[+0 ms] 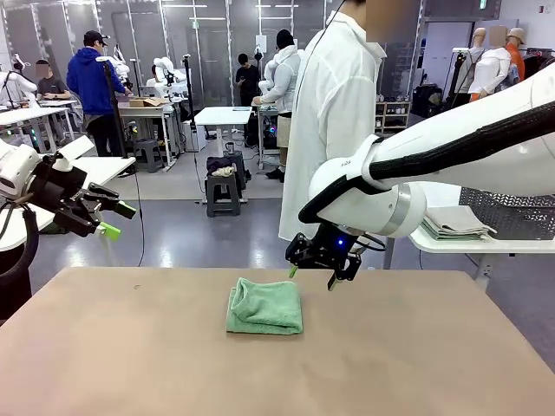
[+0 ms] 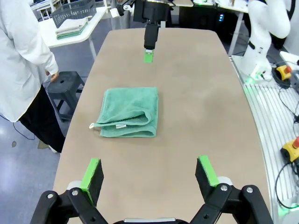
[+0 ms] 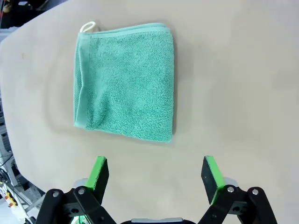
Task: Fold the towels and place them in the basket.
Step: When a person lays out a Towel with hook on the table, fold it in half twice, then place the folded Towel with hook on the right side of the table.
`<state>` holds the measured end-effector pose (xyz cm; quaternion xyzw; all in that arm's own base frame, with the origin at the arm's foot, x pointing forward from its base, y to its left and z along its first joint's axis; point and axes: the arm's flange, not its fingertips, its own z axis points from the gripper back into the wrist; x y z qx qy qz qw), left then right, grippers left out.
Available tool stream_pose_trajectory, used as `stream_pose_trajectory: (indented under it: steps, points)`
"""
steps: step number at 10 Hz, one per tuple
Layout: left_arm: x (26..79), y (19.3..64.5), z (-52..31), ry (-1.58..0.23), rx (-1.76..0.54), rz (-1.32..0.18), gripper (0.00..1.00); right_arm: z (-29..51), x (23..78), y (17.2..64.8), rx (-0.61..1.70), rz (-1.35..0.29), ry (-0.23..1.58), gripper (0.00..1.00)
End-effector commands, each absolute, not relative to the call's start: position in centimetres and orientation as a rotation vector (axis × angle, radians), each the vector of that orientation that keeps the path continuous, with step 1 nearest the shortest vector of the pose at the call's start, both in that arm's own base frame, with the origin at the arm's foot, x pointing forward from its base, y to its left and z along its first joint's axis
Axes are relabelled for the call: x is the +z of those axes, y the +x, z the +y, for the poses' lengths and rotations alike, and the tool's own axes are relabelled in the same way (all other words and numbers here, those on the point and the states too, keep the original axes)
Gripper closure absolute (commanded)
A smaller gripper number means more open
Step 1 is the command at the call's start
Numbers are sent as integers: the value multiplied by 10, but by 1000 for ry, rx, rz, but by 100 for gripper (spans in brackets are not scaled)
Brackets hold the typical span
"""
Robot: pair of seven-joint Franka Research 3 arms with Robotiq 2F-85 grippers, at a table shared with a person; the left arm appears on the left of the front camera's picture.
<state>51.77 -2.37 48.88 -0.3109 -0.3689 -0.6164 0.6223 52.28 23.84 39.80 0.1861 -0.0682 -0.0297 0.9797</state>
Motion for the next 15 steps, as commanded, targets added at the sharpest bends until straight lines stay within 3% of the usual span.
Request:
stream_pose_trajectory:
  steps: [1,12,15]
  points:
    - [490,517,-23,-708,-1430,-856,0,240,401,522,-63,-139,384,0]
    - [490,517,-23,-708,-1430,-856,0,240,400,523,-58,-140,378,0]
    - [490,517,-23,-708,-1430,-856,0,250,367,543,-47,-209,357,0]
